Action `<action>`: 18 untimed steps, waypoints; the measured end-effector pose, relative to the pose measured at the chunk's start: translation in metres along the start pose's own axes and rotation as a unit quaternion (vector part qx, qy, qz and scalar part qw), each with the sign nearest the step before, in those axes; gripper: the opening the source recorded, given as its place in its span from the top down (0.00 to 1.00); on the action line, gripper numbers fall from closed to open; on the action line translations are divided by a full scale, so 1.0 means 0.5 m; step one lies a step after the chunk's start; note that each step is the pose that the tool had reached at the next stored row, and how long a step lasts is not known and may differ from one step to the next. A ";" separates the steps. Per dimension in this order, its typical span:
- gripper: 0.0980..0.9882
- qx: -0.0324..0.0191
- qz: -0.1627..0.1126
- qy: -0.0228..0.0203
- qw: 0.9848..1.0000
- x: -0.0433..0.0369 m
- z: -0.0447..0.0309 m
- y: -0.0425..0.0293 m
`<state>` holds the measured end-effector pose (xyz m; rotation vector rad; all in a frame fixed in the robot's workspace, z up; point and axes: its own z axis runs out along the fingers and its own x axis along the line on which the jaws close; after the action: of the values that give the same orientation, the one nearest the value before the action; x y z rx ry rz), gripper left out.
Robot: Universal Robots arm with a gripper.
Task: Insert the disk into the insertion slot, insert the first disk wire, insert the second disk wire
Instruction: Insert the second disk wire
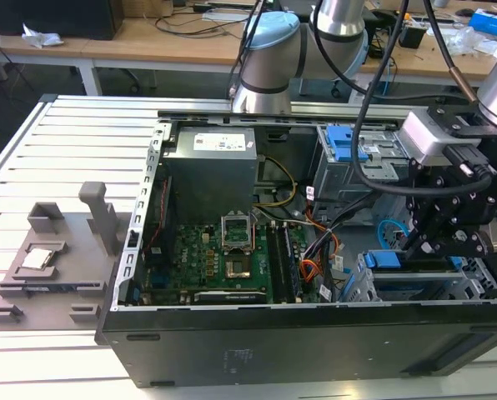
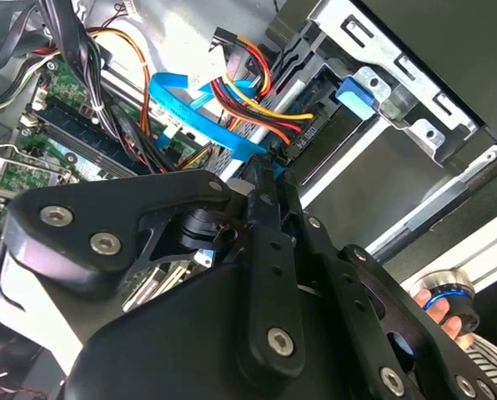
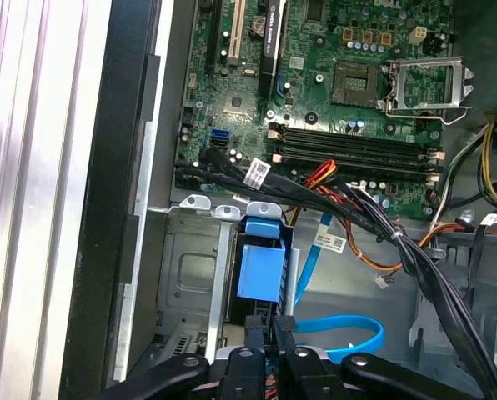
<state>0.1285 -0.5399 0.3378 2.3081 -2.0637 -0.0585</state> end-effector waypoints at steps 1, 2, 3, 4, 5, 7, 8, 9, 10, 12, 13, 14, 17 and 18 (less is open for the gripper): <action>0.93 0.000 0.000 0.000 1.000 0.000 0.000 0.000; 0.93 0.000 0.000 0.000 1.000 0.000 0.000 0.000; 0.93 0.000 0.000 0.000 1.000 0.000 0.000 -0.001; 0.93 0.000 0.000 0.000 1.000 0.000 0.000 -0.001; 0.93 0.000 0.000 0.000 1.000 0.000 0.000 -0.001; 0.93 0.000 0.001 0.000 1.000 0.000 0.000 -0.001; 0.93 0.000 0.001 0.000 1.000 0.000 0.000 -0.001; 0.93 0.000 0.001 0.000 1.000 0.000 0.000 -0.001; 0.93 0.000 0.001 0.000 1.000 0.000 0.000 -0.002; 0.85 0.000 0.001 0.000 1.000 0.000 0.000 -0.002; 0.85 0.000 0.001 0.000 1.000 0.000 0.000 -0.002; 0.85 0.000 0.001 0.000 1.000 0.000 0.000 -0.001; 0.85 0.000 0.001 0.000 1.000 -0.002 -0.033 0.000; 0.85 0.000 0.001 0.000 1.000 -0.006 -0.040 0.000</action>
<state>0.1292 -0.5368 0.3578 2.3068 -2.0651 -0.0586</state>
